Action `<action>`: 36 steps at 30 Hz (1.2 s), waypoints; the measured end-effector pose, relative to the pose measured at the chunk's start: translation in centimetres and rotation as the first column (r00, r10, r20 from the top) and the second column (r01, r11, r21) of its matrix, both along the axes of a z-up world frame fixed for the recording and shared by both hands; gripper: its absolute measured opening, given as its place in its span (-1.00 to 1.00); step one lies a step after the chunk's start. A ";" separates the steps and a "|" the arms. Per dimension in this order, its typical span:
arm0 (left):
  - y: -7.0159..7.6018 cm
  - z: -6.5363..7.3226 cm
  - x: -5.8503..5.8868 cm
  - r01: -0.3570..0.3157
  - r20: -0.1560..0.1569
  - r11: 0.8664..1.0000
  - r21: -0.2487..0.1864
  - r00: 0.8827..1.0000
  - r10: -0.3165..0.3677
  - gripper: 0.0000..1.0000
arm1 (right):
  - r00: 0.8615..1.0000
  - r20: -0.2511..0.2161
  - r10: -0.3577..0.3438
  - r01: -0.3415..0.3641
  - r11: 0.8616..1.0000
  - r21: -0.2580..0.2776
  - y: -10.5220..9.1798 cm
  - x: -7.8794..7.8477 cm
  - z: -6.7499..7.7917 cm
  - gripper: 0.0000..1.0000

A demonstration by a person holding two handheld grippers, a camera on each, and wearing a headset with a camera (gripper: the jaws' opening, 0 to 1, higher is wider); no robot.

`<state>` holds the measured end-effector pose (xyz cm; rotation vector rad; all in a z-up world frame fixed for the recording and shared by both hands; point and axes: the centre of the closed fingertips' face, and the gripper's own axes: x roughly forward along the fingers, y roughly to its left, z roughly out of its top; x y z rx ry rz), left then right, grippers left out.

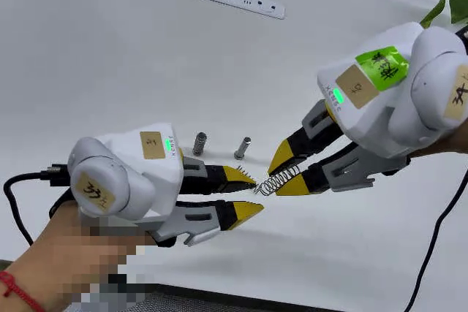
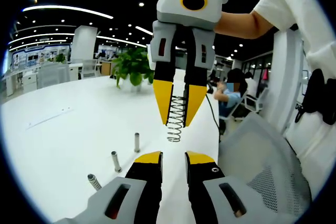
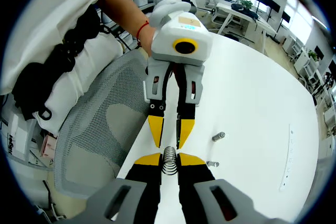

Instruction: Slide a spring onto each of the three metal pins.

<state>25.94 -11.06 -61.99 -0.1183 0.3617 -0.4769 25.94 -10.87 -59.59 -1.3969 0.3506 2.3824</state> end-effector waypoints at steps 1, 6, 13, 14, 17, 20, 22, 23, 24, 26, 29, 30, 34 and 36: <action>0.2 -0.2 -0.2 -0.004 -0.003 1.000 0.009 1.000 0.004 -0.63 | 1.000 0.004 -0.007 0.007 1.000 0.002 0.1 0.1 0.0 -0.76; 1.0 -0.6 -0.8 -0.028 -0.012 0.999 0.019 1.000 0.029 -0.54 | 0.999 0.024 -0.026 0.026 1.000 0.015 0.8 0.8 0.1 -0.76; 2.2 -1.3 -1.6 -0.051 -0.015 0.996 0.067 0.999 0.053 -0.37 | 0.996 0.060 -0.070 0.068 0.997 0.036 2.2 2.4 0.0 -0.76; 2.5 -1.4 -1.7 -0.056 -0.018 0.996 0.072 0.998 0.057 -0.34 | 0.995 0.067 -0.079 0.076 0.996 0.038 2.4 2.7 0.0 -0.76; 3.0 -1.4 -1.9 -0.061 -0.015 0.994 0.089 0.998 0.063 -0.23 | 0.991 0.085 -0.099 0.096 0.994 0.044 2.9 3.4 -0.2 -0.76; 3.4 -1.6 -2.2 -0.055 -0.015 0.992 0.116 0.998 0.057 -0.12 | 0.988 0.102 -0.120 0.116 0.992 0.050 3.5 4.1 -0.5 -0.76; 3.6 -1.8 -2.3 -0.049 -0.017 0.990 0.132 0.999 0.051 -0.05 | 0.985 0.109 -0.135 0.130 0.990 0.049 4.0 4.5 -0.8 -0.76; 3.6 -1.8 -2.4 -0.045 -0.018 0.990 0.135 0.999 0.048 -0.02 | 0.984 0.113 -0.139 0.134 0.990 0.049 4.1 4.7 -0.9 -0.76; 3.7 -1.9 -2.4 -0.042 -0.019 0.989 0.140 0.999 0.045 0.01 | 0.983 0.117 -0.142 0.137 0.989 0.050 4.3 4.8 -1.1 -0.76; 4.0 -2.2 -2.7 -0.033 -0.024 0.987 0.158 0.999 0.037 0.07 | 0.979 0.130 -0.154 0.149 0.988 0.048 4.9 5.2 -1.6 -0.76; 4.3 -2.5 -2.9 -0.030 -0.026 0.986 0.166 0.999 0.035 0.17 | 0.976 0.146 -0.163 0.158 0.986 0.044 5.5 5.7 -2.3 -0.76; 4.4 -2.6 -2.9 -0.030 -0.026 0.986 0.166 0.999 0.035 0.22 | 0.975 0.150 -0.166 0.161 0.986 0.044 5.6 5.8 -2.4 -0.76; 4.5 -3.3 -3.2 -0.016 -0.036 0.982 0.187 0.999 0.023 0.36 | 0.971 0.164 -0.173 0.170 0.985 0.031 6.3 6.3 -3.3 -0.76; 4.6 -3.5 -3.3 -0.007 -0.043 0.980 0.199 0.999 0.016 0.40 | 0.969 0.176 -0.172 0.170 0.985 0.025 6.6 6.5 -3.9 -0.76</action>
